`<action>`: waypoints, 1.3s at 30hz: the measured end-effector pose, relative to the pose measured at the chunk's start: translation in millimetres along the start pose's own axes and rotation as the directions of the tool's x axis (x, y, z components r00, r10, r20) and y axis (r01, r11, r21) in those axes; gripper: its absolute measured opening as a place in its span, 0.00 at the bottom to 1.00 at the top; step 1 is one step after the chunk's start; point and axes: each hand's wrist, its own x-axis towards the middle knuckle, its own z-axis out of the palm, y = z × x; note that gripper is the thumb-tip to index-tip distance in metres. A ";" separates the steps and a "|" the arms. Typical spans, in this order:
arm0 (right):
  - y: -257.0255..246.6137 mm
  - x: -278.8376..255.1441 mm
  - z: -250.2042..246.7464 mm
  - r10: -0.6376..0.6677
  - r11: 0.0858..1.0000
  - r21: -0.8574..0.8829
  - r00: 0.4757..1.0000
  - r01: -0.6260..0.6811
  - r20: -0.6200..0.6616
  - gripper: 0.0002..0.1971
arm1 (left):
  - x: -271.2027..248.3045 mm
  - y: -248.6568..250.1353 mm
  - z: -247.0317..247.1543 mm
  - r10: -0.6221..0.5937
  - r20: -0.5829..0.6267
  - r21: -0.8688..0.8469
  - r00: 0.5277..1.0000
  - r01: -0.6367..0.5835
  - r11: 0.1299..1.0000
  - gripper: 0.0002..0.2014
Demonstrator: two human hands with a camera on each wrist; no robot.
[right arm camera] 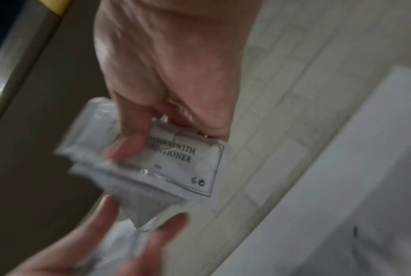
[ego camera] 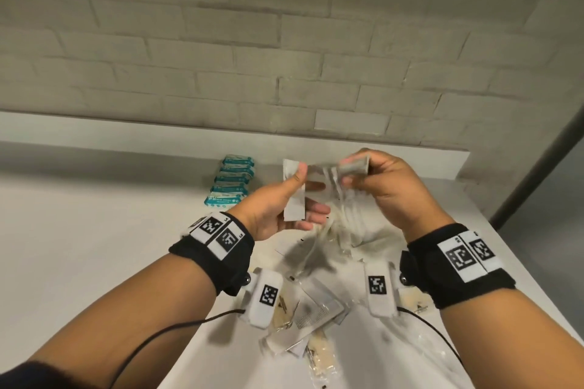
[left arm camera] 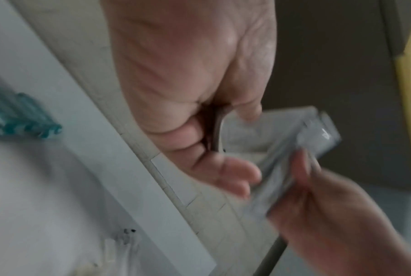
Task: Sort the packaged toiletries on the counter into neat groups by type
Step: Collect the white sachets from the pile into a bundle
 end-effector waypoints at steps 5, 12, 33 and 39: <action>16.4 -15.1 -8.7 0.095 0.922 -0.384 0.988 -0.041 0.123 0.23 | 5.2 6.0 -9.2 0.043 -0.129 -0.131 0.991 -0.060 0.990 0.12; 32.8 -30.3 -13.0 0.251 0.804 -0.562 0.968 -0.194 0.025 0.15 | 12.2 -1.1 -2.7 0.149 -0.252 -0.048 0.956 -0.167 0.985 0.08; 46.1 -19.1 -1.0 0.292 0.942 -0.067 0.900 -0.330 -0.322 0.05 | 11.3 -7.7 -9.3 0.102 -0.183 0.155 0.978 -0.074 0.985 0.02; 52.4 -25.9 -8.0 0.315 0.947 0.034 0.899 -0.320 -0.306 0.06 | 10.8 -16.4 -6.7 0.157 -0.212 0.165 0.964 -0.123 0.979 0.09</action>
